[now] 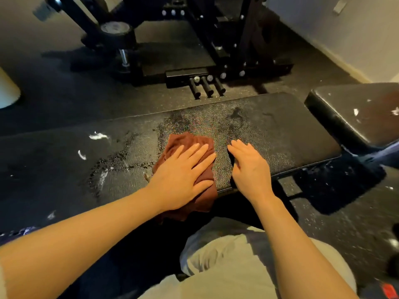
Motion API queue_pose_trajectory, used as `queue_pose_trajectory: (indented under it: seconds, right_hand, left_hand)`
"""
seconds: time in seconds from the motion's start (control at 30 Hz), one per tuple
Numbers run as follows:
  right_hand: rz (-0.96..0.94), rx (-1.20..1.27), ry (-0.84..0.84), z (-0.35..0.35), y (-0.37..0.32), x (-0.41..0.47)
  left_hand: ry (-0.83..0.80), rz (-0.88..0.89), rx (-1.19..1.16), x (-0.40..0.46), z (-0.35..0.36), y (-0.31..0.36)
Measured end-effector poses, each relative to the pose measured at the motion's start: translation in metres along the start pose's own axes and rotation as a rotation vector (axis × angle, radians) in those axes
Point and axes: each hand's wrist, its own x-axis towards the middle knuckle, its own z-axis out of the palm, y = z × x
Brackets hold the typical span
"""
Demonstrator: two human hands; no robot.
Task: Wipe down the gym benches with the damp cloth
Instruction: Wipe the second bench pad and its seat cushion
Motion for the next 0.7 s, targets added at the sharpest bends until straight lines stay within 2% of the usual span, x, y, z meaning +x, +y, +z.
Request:
queue_pose_trajectory:
  seconds: [0.13,0.27,0.33,0.53,0.7]
  right_hand:
    - [0.003,0.037,0.025,0.003,-0.002,-0.002]
    - [0.170,0.158,0.057,-0.004,0.002,-0.002]
    - [0.195,0.178,0.083,-0.008,0.006,-0.003]
    - [0.179,0.174,0.108,-0.009,0.004,-0.003]
    - [0.170,0.177,0.122,-0.005,0.004,-0.001]
  left_hand:
    - [0.001,-0.057,-0.004,0.018,0.000,0.020]
    - [-0.025,-0.084,0.002,0.054,0.002,0.047]
    - [-0.030,-0.074,0.016,0.059,0.003,0.049]
    - [-0.007,0.018,0.044,0.007,0.000,0.020]
    - [-0.025,-0.069,0.069,-0.016,-0.003,0.004]
